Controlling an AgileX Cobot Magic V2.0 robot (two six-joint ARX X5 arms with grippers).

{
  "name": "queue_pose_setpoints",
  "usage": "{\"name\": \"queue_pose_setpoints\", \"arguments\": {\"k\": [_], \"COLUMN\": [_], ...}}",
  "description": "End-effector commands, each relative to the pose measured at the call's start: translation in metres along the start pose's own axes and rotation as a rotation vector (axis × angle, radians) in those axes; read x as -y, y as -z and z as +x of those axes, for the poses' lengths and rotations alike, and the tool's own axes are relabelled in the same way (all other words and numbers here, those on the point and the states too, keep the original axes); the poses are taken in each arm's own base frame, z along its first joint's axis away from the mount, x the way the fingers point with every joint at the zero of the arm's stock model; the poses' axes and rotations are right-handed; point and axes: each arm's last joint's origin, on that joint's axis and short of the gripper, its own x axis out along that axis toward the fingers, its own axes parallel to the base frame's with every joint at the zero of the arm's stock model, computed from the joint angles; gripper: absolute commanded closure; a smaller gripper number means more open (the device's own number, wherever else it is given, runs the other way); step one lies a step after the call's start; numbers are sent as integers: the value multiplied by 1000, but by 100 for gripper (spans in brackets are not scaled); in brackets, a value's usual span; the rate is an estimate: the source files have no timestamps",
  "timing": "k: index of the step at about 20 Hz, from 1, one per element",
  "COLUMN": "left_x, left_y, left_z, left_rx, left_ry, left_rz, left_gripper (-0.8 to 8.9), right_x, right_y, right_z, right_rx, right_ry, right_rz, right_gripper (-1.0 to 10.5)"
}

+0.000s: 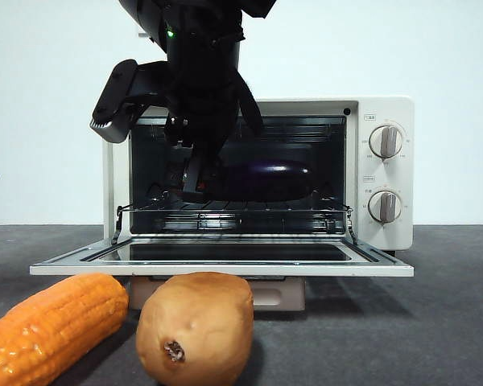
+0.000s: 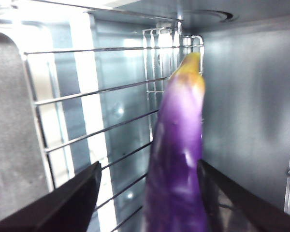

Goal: Take the eggplant from the table,put the eggplant in the oven

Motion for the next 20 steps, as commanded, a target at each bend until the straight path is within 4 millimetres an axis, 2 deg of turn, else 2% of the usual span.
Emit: {"name": "queue_pose_setpoints", "arguments": {"k": [1, 4, 6, 9, 12, 17, 20], "left_x": [-1, -4, -9, -18, -26, -36, -38], "left_y": [-1, -1, -1, 2, 12, 27, 33], "left_z": [2, 10, 23, 45, 64, 88, 96], "left_rx": [-3, -29, -51, -120, -221, -353, -399], "left_ry": [1, -4, -2, 25, 79, 170, 201], "left_rz": [-3, -15, -44, -82, -136, -214, -240], "left_gripper": [810, 810, 810, 810, 810, 810, 810], "right_x": [-2, 7, 19, 36, 53, 80, 89], "right_y": [-6, -8, -4, 14, 36, 68, 81], "right_z": [-4, -35, -73, -131, -175, -225, -240], "right_rx": [-1, 34, 77, 113, 155, 258, 302], "right_ry": [-12, -37, -86, -198, -226, -182, -161], "right_rz": [43, 122, 206, 292, 357, 468, 513], "right_gripper": [637, 696, 757, 917, 944, 944, 944]}}
